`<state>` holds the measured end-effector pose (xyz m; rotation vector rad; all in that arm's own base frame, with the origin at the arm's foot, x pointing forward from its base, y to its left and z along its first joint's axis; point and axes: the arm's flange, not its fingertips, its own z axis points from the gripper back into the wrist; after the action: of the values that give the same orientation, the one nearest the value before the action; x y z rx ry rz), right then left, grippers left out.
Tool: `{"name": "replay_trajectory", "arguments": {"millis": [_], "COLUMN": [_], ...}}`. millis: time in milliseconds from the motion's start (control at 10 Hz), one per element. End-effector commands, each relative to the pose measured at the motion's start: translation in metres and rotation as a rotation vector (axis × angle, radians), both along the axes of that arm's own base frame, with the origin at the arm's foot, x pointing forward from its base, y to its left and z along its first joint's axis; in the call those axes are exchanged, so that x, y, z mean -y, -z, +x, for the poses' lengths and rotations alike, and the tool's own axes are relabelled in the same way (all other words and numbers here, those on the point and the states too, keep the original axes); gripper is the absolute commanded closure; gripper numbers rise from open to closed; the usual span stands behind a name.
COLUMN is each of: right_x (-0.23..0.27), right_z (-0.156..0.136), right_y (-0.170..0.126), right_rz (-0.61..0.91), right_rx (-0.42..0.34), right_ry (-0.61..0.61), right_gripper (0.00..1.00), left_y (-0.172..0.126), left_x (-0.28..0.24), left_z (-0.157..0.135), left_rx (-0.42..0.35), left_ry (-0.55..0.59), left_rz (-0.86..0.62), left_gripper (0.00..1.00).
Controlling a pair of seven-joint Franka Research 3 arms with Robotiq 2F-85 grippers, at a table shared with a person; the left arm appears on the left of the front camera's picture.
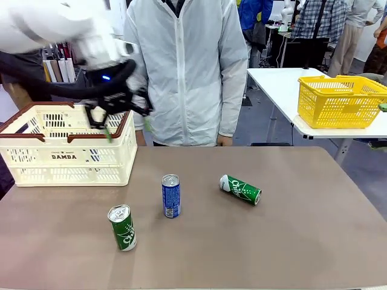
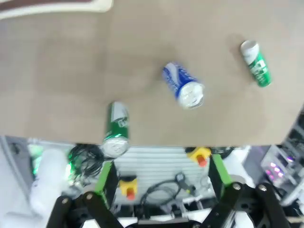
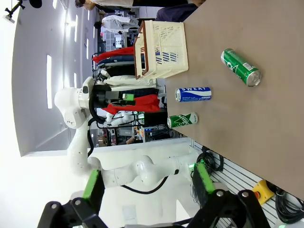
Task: Place the drinks into the Shopping basket.
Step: Pick up one drink and place it into the Shopping basket.
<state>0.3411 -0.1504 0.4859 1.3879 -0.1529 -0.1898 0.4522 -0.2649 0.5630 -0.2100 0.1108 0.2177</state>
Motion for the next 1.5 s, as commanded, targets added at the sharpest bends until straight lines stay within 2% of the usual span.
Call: {"name": "replay_trajectory", "arguments": {"millis": [0, 100, 300, 400, 600, 700, 800, 1000, 1400], "right_x": [0.0, 0.0, 0.0, 0.0, 0.0, 0.0, 0.0, 0.0, 0.0], "right_z": [-0.001, -0.001, -0.001, -0.001, -0.001, -0.001, -0.001, -0.001, -0.001], "right_y": [-0.004, -0.004, -0.004, -0.004, -0.004, -0.004, -0.004, -0.004, -0.004], "right_rz": [-0.002, -0.002, -0.002, -0.002, -0.002, -0.002, -0.002, -0.002, -0.002], "right_rx": [-0.018, -0.018, -0.018, -0.018, -0.018, -0.018, -0.018, -0.018, -0.018], "right_ry": [-0.005, -0.005, -0.005, -0.005, -0.005, -0.005, -0.005, -0.005, -0.005], "right_gripper": [0.0, 0.0, 0.0, 0.0, 0.0, 0.0, 0.0, 0.0, 0.0], "left_y": [0.019, 0.04, 0.076, 0.09, 0.118, 0.124, 0.128, 0.143, 0.168], "left_x": [0.032, 0.05, 0.075, 0.083, 0.094, 0.094, 0.091, 0.087, 0.086], "left_z": [0.007, 0.005, 0.003, 0.001, -0.003, -0.004, -0.003, -0.005, -0.013], "left_rx": [0.048, 0.055, 0.033, 0.077, 0.127, 0.149, 0.118, 0.084, 0.085], "left_ry": [-0.056, -0.081, -0.061, -0.098, -0.047, -0.049, -0.023, -0.007, 0.039], "left_rz": [0.048, 0.057, 0.095, 0.136, 0.174, 0.203, 0.164, 0.19, 0.151], "left_gripper": [0.0, 0.0, 0.0, 0.0, 0.0, 0.0, 0.0, 0.0, 0.0]}}
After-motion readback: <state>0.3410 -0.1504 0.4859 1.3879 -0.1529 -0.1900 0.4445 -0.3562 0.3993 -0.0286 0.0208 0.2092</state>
